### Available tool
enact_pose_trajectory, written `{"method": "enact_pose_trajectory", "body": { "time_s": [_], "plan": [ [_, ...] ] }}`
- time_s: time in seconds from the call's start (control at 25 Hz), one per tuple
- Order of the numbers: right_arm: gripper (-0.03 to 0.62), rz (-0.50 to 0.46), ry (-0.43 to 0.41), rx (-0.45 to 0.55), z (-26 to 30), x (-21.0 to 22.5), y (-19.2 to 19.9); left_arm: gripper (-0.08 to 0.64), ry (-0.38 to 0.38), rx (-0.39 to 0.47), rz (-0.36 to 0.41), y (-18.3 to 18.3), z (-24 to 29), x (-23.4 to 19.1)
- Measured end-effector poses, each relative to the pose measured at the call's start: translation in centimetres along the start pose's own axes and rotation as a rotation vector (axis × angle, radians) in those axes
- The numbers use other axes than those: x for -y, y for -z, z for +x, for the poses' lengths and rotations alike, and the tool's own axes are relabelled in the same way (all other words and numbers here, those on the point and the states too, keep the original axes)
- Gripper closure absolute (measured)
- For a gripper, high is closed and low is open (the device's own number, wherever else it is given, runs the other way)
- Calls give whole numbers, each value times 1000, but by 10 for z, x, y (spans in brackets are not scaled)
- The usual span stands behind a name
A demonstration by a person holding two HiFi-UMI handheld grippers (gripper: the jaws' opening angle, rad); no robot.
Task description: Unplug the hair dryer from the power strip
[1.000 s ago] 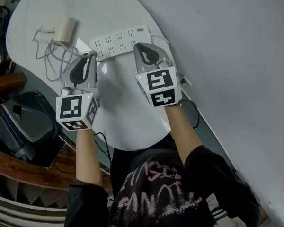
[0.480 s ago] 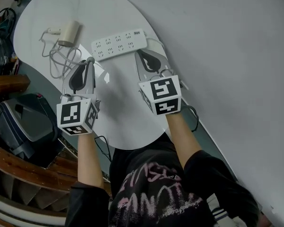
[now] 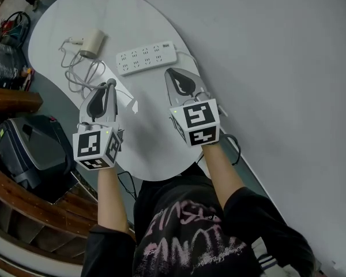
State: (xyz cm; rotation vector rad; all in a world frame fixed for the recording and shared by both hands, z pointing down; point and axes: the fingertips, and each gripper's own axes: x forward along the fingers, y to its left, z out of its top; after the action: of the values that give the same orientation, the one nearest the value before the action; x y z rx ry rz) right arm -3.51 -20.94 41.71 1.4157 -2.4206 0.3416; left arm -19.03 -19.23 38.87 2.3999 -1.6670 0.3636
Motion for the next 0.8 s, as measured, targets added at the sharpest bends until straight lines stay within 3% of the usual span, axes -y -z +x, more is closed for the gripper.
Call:
{"method": "enact_pose_trajectory", "body": {
  "time_s": [0.8],
  "plan": [
    [572, -32, -30, 112, -42, -2, -44, 491, -82, 65, -12, -32, -39, 12]
  ]
}}
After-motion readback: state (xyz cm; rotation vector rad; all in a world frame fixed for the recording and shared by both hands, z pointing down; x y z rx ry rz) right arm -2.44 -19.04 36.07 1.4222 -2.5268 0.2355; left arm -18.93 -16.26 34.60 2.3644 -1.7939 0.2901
